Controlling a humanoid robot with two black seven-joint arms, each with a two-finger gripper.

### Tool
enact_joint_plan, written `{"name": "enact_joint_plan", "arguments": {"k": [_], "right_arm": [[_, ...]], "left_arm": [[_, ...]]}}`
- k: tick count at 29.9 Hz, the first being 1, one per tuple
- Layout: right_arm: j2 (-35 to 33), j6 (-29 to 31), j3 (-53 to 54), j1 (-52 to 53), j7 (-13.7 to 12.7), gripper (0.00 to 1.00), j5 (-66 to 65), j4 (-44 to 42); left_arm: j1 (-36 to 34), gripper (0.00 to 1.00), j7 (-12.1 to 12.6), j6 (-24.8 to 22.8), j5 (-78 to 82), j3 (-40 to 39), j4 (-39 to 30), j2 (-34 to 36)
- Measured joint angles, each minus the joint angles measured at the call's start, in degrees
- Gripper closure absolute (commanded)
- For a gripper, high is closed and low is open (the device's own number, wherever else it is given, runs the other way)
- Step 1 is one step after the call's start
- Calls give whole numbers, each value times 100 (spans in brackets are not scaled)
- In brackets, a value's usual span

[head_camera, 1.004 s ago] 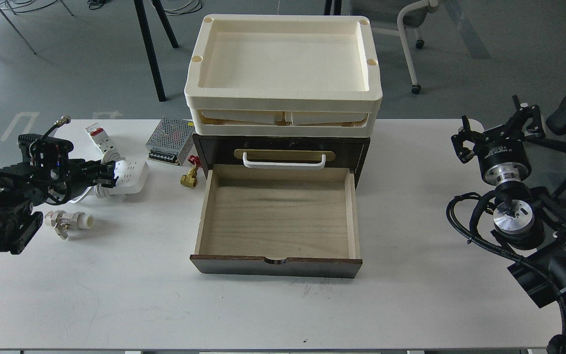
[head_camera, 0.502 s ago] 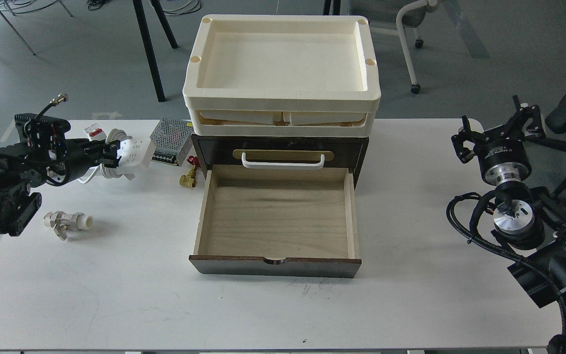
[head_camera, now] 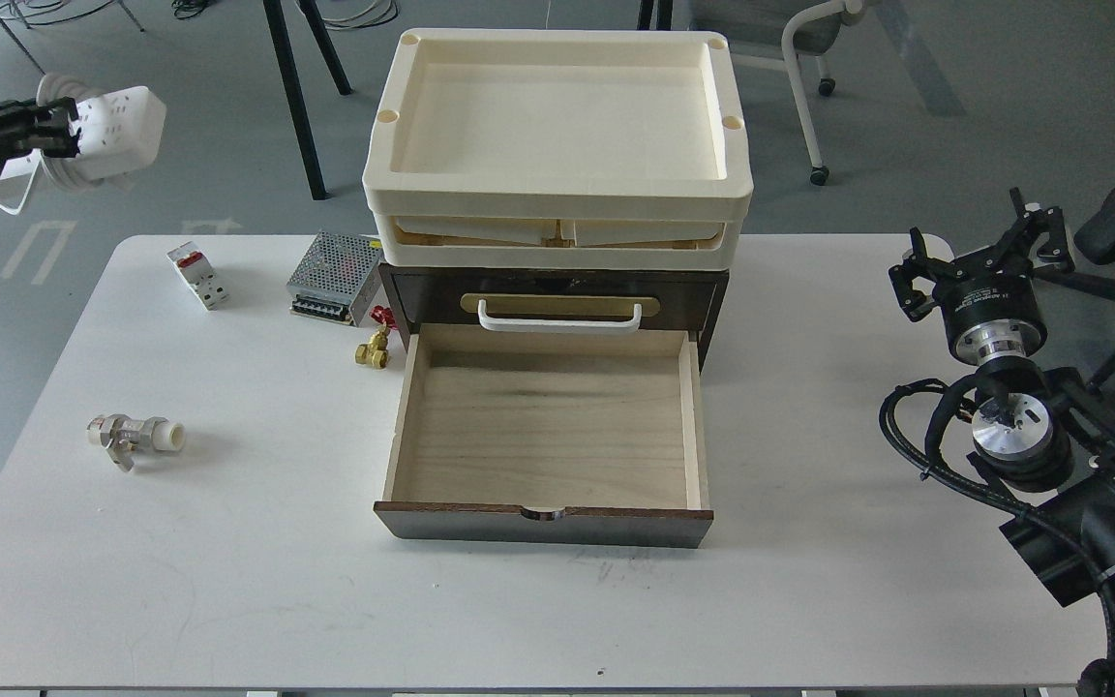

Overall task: Put charging cable into cabinet
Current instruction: 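Lift the power strip with the left gripper up and over the cabinet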

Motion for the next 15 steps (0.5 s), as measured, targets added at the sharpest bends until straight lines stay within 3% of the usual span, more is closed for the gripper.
{"name": "enact_joint_plan", "arguments": {"k": [4, 7, 12, 15], "right_arm": [[0, 0, 0, 0, 0, 0, -3, -9], [0, 0, -2, 0, 0, 0, -7, -9], [0, -6, 0, 9, 0, 0, -8, -8], [0, -9, 4, 9, 0, 0, -8, -3]], "left_arm": [[-520, 91, -1, -257, -154, 9, -79, 28], [-902, 92, -1, -411, -170, 20, -508, 85], [-1947, 93, -1, -1524, -393, -18, -1463, 288], [-2445, 94, -1, -1856, -696, -30, -1883, 304]]}}
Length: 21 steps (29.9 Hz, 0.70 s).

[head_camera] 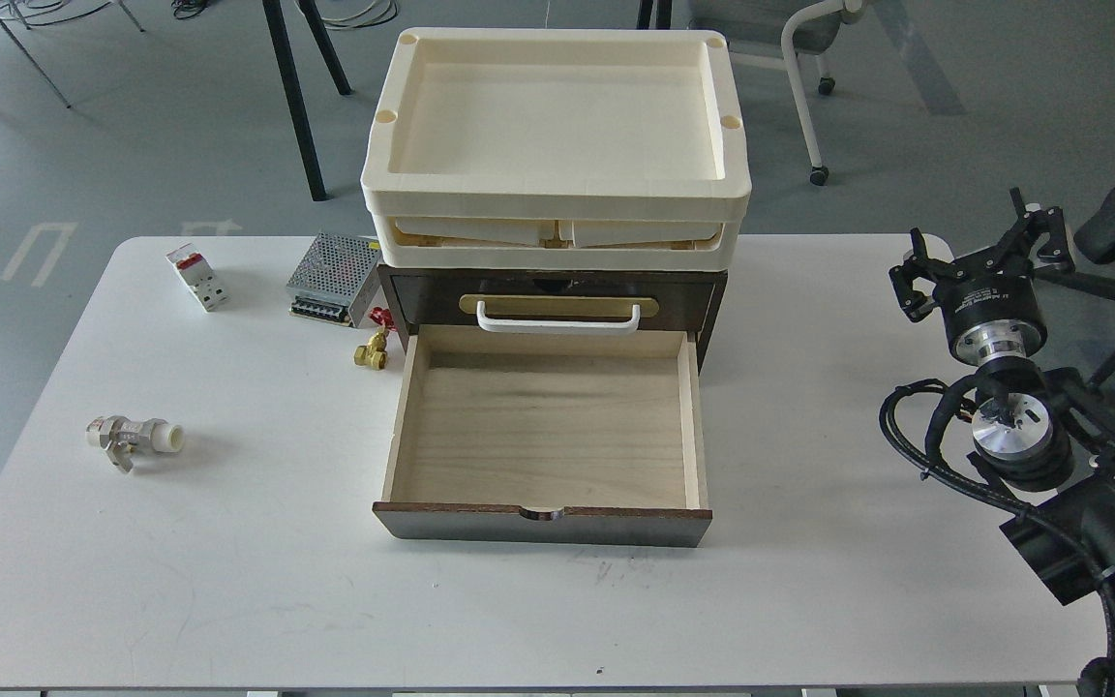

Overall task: Put charging cable into cabinet
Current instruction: 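Lift the power strip with the left gripper up and over the cabinet, then lower the held power strip into the open bottom drawer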

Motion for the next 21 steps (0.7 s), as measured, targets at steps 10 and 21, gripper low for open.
{"name": "enact_joint_plan", "arguments": {"k": [10, 21], "right_arm": [[0, 0, 1, 0, 0, 0, 5, -5], [0, 0, 1, 0, 0, 0, 5, -14]], "left_arm": [[-687, 92, -3, -61, -99, 10, -3683, 693], [-512, 92, 281, -61, 169, 48, -6858, 1068]]}}
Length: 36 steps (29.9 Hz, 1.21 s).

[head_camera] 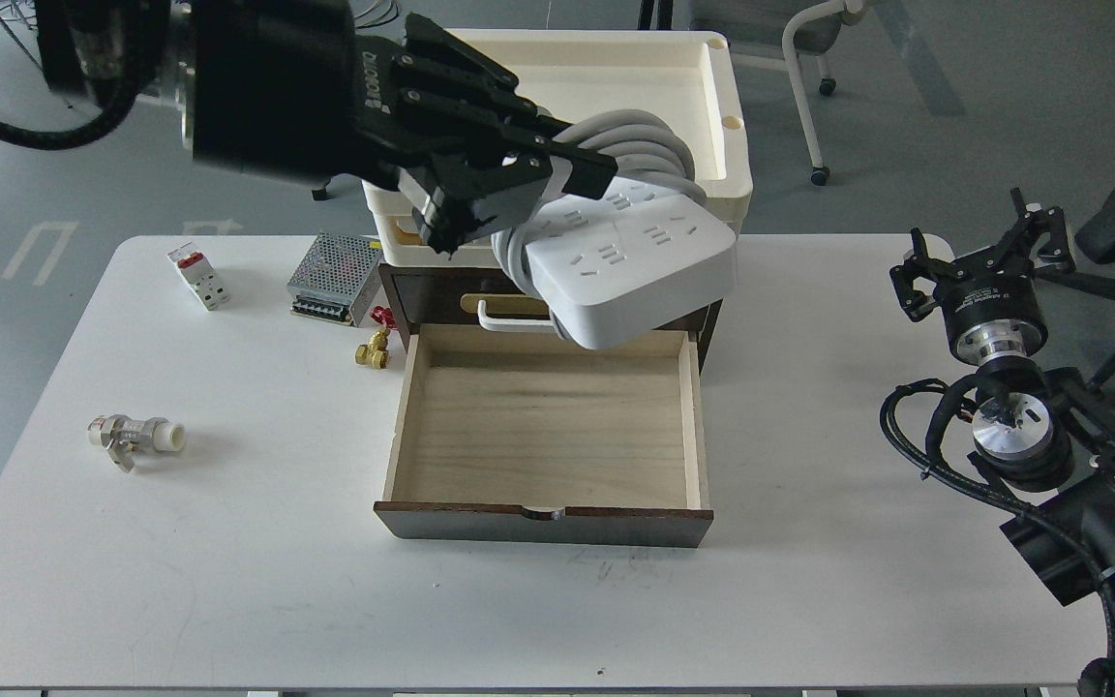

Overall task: Put charging cable into cabinet
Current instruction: 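Lower the held power strip into the open bottom drawer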

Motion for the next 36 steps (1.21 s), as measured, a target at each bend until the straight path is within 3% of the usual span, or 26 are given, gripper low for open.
{"name": "enact_joint_plan", "arguments": {"k": [3, 12, 17, 28, 36], "right_arm": [[0, 0, 0, 0, 1, 0, 0, 0], [0, 1, 0, 0, 36, 0, 1, 11], [0, 1, 0, -7, 36, 0, 1, 13], [1, 1, -6, -9, 36, 0, -1, 32], [1, -4, -45, -9, 36, 0, -5, 51]], "left_arm": [[310, 92, 85, 0, 152, 12, -13, -381], [2221, 92, 156, 0, 2165, -33, 244, -1375], [2863, 91, 226, 0, 3050, -40, 880, -1841], [3310, 90, 257, 0, 3323, -35, 2099, -2348], [3350, 89, 512, 0, 3408, 2, 2657, -2699]]}}
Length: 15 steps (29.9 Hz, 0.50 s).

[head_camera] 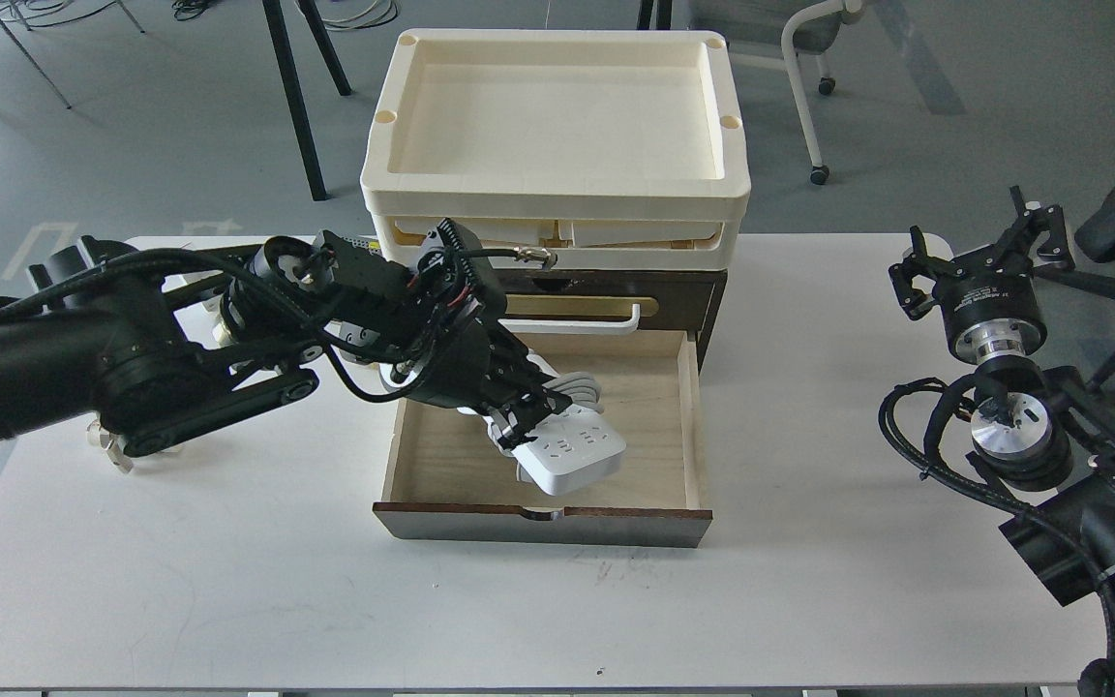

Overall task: Put charging cable into cabinet
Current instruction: 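Lower the held power strip into the open bottom drawer, then release the power strip in the drawer and lift the left gripper away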

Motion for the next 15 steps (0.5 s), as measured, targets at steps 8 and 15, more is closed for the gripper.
{"name": "enact_joint_plan", "arguments": {"k": [8, 15], "right_arm": [[0, 5, -152, 7, 0, 0, -1, 3], [0, 5, -158, 10, 0, 0, -1, 3]], "left_arm": [[57, 85, 150, 0, 59, -27, 708, -364], [60, 67, 196, 1, 67, 19, 808, -409]]}}
